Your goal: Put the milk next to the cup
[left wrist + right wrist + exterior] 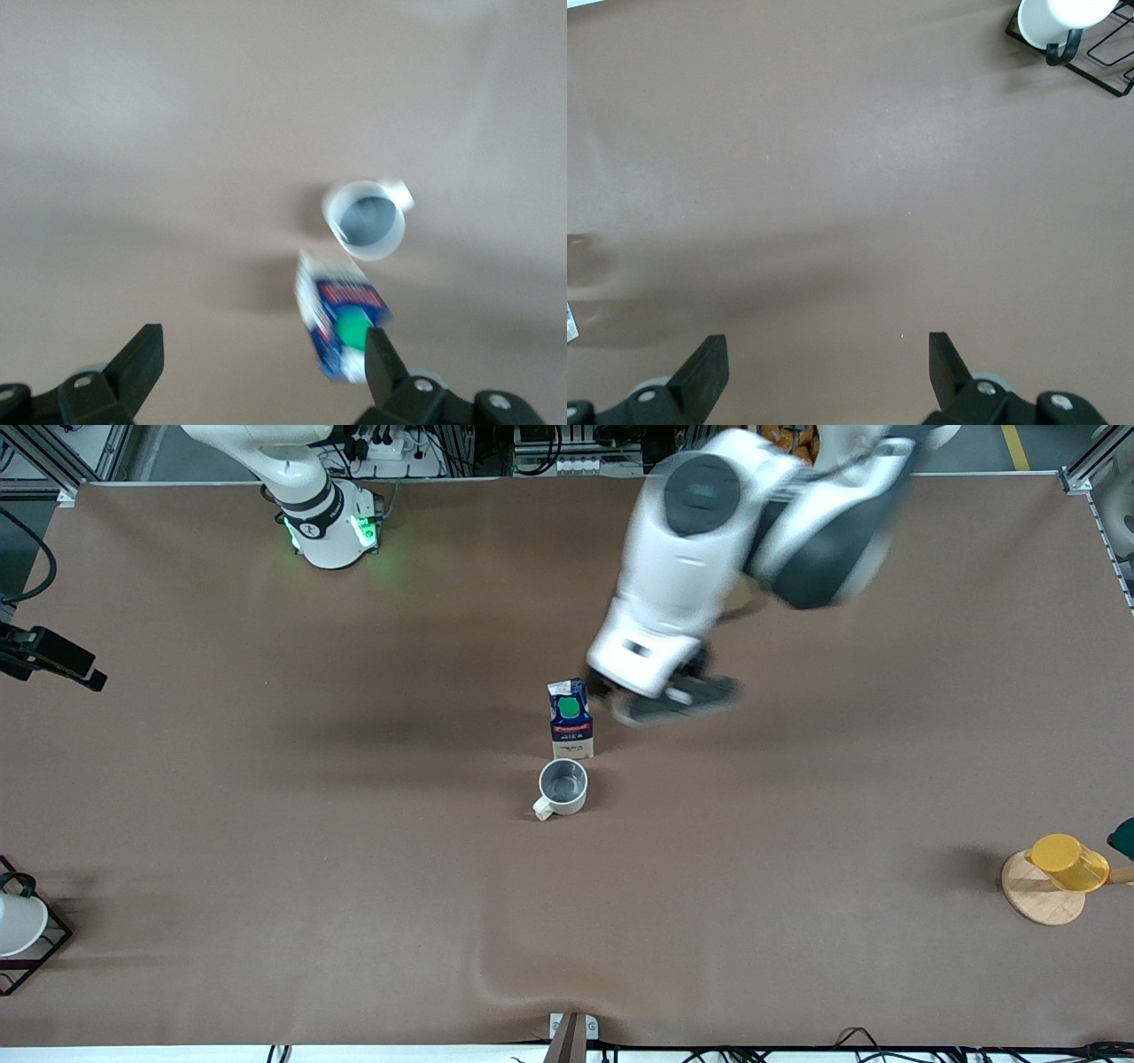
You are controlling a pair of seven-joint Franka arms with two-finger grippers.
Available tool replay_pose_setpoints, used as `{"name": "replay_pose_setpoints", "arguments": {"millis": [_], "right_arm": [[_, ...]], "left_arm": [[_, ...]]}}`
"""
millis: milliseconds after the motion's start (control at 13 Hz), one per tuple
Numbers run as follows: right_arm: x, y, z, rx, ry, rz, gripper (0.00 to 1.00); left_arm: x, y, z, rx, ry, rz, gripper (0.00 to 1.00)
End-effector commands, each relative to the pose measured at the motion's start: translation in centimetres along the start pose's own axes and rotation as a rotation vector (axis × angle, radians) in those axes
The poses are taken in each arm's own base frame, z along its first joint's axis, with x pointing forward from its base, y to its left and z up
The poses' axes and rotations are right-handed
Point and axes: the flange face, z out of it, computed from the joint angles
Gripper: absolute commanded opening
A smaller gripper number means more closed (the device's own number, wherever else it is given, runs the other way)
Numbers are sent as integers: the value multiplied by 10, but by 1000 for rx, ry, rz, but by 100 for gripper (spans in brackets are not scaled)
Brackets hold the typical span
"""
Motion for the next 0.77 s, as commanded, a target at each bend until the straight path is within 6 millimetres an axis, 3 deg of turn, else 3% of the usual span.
{"name": "replay_pose_setpoints", "arguments": {"millis": [0,154,231,462,692], "right_arm": [[-2,2,-3,-16,0,9,100],[-2,3,-3,-14,-2,13,100],[-2,2,-3,-14,-2,16,100],[-1,3,0,-14,-8,17,100],[-2,3,-2,-12,-3,11,100]], "left_arm": [[72,-85,-6,25,23,-43,100],[96,-139,-29,25,32,-29,100],[98,-162,-39,38,19,-2,100],[83,-203,-62,62,11,88,100],[76,-257,-108,61,21,195,100]]}}
